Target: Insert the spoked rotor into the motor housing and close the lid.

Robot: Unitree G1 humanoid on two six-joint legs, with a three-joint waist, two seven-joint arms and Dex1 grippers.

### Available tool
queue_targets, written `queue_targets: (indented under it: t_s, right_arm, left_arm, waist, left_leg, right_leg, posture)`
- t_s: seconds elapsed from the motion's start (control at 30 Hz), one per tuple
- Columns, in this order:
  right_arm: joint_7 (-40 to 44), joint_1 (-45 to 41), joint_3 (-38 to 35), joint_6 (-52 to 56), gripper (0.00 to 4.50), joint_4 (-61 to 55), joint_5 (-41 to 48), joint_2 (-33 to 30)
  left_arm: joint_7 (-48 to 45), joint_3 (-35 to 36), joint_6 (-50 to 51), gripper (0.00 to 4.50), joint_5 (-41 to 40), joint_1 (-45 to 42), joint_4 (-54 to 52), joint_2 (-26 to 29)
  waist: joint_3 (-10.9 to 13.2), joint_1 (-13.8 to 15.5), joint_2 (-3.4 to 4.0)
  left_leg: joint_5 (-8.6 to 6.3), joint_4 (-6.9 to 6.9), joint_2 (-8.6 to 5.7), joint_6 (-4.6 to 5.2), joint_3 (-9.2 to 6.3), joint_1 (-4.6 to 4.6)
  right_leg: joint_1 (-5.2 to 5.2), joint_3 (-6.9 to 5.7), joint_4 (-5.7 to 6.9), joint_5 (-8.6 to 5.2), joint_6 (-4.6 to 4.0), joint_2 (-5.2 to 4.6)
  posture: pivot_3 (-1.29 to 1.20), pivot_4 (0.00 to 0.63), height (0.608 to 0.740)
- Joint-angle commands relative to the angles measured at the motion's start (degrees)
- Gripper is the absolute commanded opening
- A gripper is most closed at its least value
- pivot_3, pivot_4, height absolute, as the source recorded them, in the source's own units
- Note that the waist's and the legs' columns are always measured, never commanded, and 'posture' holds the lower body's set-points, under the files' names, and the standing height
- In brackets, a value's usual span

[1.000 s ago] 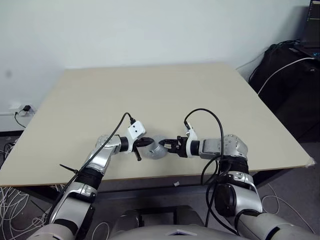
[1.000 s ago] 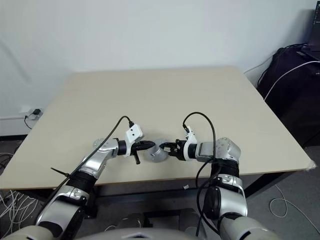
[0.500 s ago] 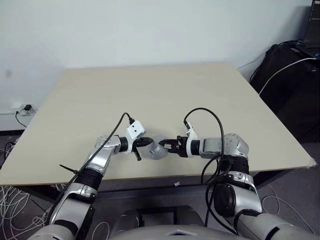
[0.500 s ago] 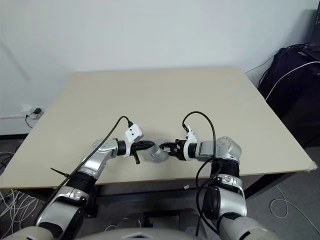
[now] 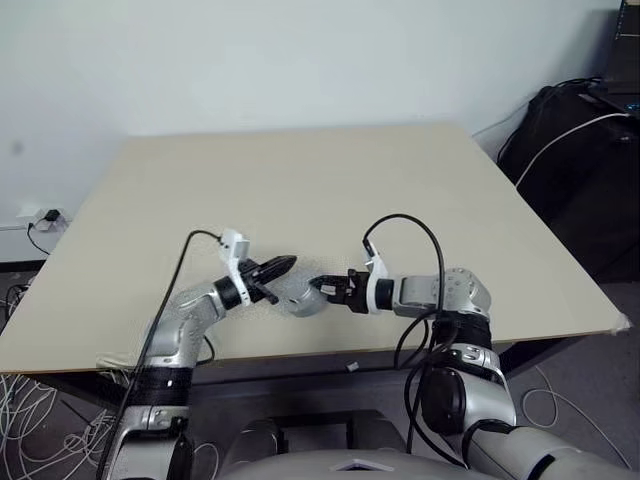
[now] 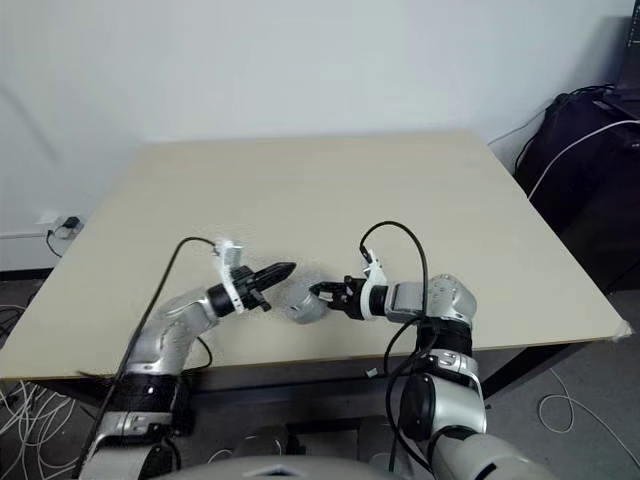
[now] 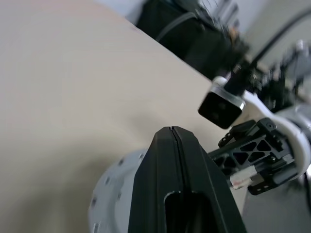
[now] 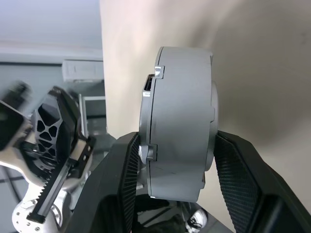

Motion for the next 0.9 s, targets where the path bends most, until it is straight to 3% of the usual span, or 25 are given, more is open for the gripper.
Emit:
queue_targets:
  t_s: [0.03, 0.33, 0.43, 0.83, 0.9]
  right_arm:
    - [0.5, -2.3, -2.5, -1.8, 2.06, -2.2, 3.2, 0.7]
    - [-1.5, -7.4, -6.0, -2.5, 2.06, -3.2, 6.0, 2.6]
    - [-2.4, -8.1, -6.3, -2.0, 2.06, -3.8, 6.7, 3.2]
    - [-4.5, -10.1, -7.1, -0.5, 2.06, -6.0, 9.2, 5.2]
    - [-4.5, -10.2, -6.8, -0.4, 2.06, -6.1, 9.5, 5.3]
  left_arm:
    - [6.5, 7.1, 7.3, 0.0, -10.2, 2.0, -6.1, -2.0]
    - [22.1, 17.9, 19.6, 0.0, -27.3, 10.0, -6.5, -9.4]
    - [24.3, 20.5, 21.7, 0.58, -33.5, 10.7, -5.5, -10.4]
    - [32.3, 19.0, 23.7, 4.49, -49.2, 10.8, -7.4, -11.7]
    - [33.4, 18.0, 23.6, 4.5, -50.5, 11.3, -7.3, -11.7]
  waist:
    - [0.0, 0.1, -0.01]
    - [0.2, 0.2, -0.18]
    - [0.2, 0.2, -0.21]
    - [0.2, 0.4, -0.23]
    - [0.2, 0.4, -0.23]
  left_leg:
    - [0.0, 0.0, 0.0, 0.0, -0.01, 0.0]
    - [-0.01, 0.01, -0.02, -0.02, 0.01, 0.0]
    - [-0.03, 0.0, -0.01, -0.04, 0.02, 0.0]
    - [-0.04, -0.14, -0.02, -0.07, 0.08, -0.11]
    - [-0.04, -0.15, -0.01, -0.07, 0.09, -0.11]
  right_leg:
    - [0.01, -0.01, 0.0, 0.0, 0.0, 0.0]
    - [-0.01, -0.03, -0.01, -0.08, -0.15, -0.05]
    - [0.0, -0.05, -0.02, -0.24, -0.41, -0.05]
    - [-0.2, -0.01, -0.06, -0.27, -0.51, -0.06]
    - [-0.2, -0.01, -0.05, -0.28, -0.53, -0.06]
  posture:
    - [0.0, 0.0, 0.74]
    - [0.0, 0.0, 0.74]
    - [0.0, 0.0, 0.74]
    - [0.0, 0.0, 0.74]
    - [0.0, 0.0, 0.74]
